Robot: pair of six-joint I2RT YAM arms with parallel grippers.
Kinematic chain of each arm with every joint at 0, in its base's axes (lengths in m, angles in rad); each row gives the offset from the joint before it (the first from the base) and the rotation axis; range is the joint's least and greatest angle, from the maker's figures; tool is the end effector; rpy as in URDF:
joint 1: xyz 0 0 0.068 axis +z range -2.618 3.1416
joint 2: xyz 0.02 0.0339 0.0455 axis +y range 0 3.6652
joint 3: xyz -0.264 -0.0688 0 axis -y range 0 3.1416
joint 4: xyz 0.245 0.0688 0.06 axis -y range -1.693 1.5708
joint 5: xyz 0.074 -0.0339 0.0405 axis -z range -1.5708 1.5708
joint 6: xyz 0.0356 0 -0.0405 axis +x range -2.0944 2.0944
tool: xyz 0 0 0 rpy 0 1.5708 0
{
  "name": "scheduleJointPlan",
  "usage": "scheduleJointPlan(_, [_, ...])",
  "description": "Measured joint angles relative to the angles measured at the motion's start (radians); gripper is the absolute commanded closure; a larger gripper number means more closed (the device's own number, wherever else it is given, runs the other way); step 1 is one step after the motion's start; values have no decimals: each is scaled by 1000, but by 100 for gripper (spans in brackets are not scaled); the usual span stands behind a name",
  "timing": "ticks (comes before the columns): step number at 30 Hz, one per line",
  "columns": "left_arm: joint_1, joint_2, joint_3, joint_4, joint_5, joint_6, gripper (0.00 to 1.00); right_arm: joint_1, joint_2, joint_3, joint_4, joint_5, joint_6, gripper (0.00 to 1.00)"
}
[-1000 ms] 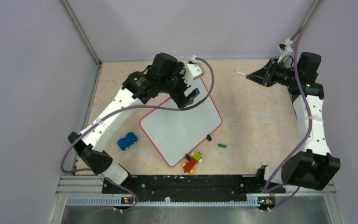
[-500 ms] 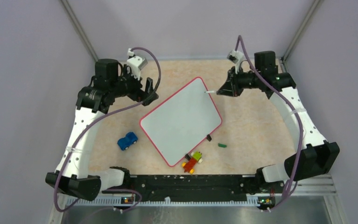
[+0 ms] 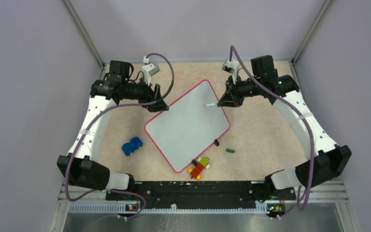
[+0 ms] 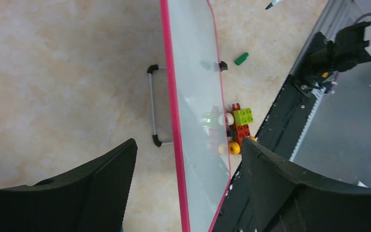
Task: Write a sentence on the whiteboard
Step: Adjust the whiteboard at the corner of the board.
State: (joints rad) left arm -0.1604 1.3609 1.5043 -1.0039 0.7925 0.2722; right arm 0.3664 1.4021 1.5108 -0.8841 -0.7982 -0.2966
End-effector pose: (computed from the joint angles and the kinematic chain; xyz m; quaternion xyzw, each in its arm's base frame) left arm 0.2560 -0.0671 0.3910 0.3167 0.8160 -0.3434 0.3405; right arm 0.2554 0.1253 0.3908 -0.4188 0.7543 0.3705 0.3441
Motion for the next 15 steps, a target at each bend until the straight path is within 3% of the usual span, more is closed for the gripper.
scheduleJointPlan(5, [0,87,5,11,128,-2,26,0,-2,0,-24,-14,-18,100])
scheduleJointPlan(15, [-13,225,54,69,174,-14,40,19,-27,0,-60,-34,-43,100])
